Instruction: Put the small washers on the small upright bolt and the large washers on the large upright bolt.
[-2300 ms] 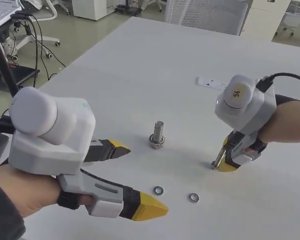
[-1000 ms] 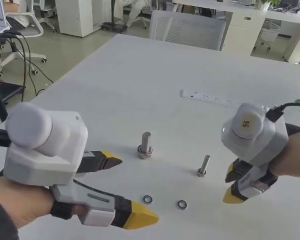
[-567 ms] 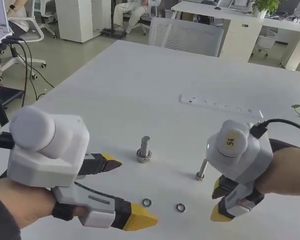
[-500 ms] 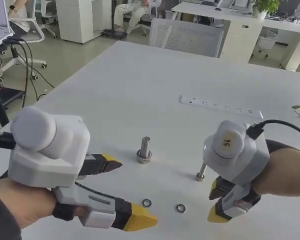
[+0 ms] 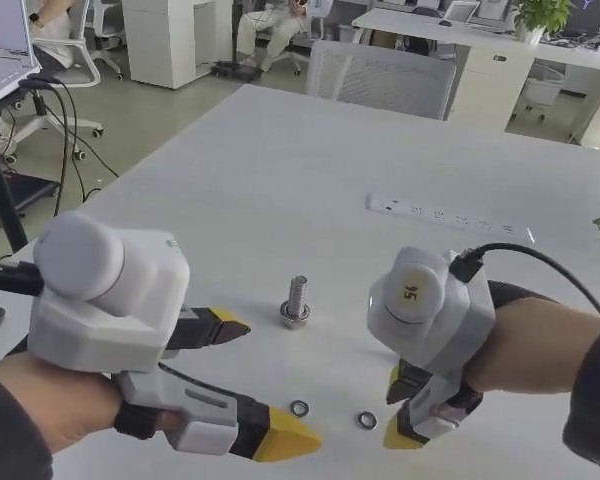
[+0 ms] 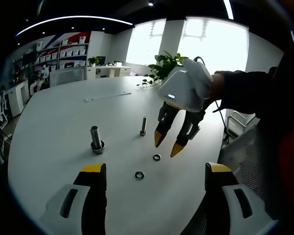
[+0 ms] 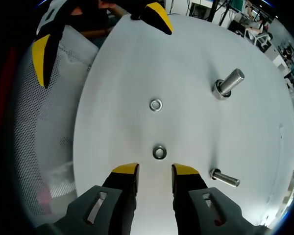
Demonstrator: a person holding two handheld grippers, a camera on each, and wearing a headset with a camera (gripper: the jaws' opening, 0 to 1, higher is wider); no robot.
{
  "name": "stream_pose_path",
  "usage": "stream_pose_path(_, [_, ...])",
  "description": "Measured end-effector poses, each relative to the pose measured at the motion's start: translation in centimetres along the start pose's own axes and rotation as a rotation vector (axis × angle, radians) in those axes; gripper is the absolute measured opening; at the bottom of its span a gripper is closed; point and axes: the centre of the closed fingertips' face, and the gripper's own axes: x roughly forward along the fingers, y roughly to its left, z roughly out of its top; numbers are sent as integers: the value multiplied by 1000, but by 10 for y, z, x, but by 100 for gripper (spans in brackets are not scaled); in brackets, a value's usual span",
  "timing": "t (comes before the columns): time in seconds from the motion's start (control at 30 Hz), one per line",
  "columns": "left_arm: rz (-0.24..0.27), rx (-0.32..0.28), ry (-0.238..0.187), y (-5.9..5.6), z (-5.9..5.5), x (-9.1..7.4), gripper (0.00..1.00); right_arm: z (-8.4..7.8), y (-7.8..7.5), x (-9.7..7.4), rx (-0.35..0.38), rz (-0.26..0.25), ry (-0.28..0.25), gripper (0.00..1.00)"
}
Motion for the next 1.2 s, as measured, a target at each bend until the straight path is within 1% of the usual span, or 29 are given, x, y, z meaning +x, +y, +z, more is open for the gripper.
stream_pose_path(0.23, [-1, 1, -1, 0, 0, 1, 82, 7, -1, 7, -27, 9, 10, 27])
stream_pose_path(0.43, [1, -1, -5, 0, 0, 1, 82, 9, -3, 10, -43, 12, 21, 26])
stream_pose_path(0.8, [3, -4, -10, 0, 0, 0, 82, 10, -3, 13, -70, 12, 29, 23])
stream_pose_path(0.93, [3, -5, -11, 0, 0, 0, 82, 9, -3, 15, -70, 11, 32, 22])
stream_pose_path(1.0, [3, -4, -12, 0, 1, 0, 82, 6, -4, 15, -75, 5, 42, 21])
stream_pose_path(1.2, [3, -4, -15, -1, 1, -1, 82, 10, -2, 15, -81, 4, 36, 19])
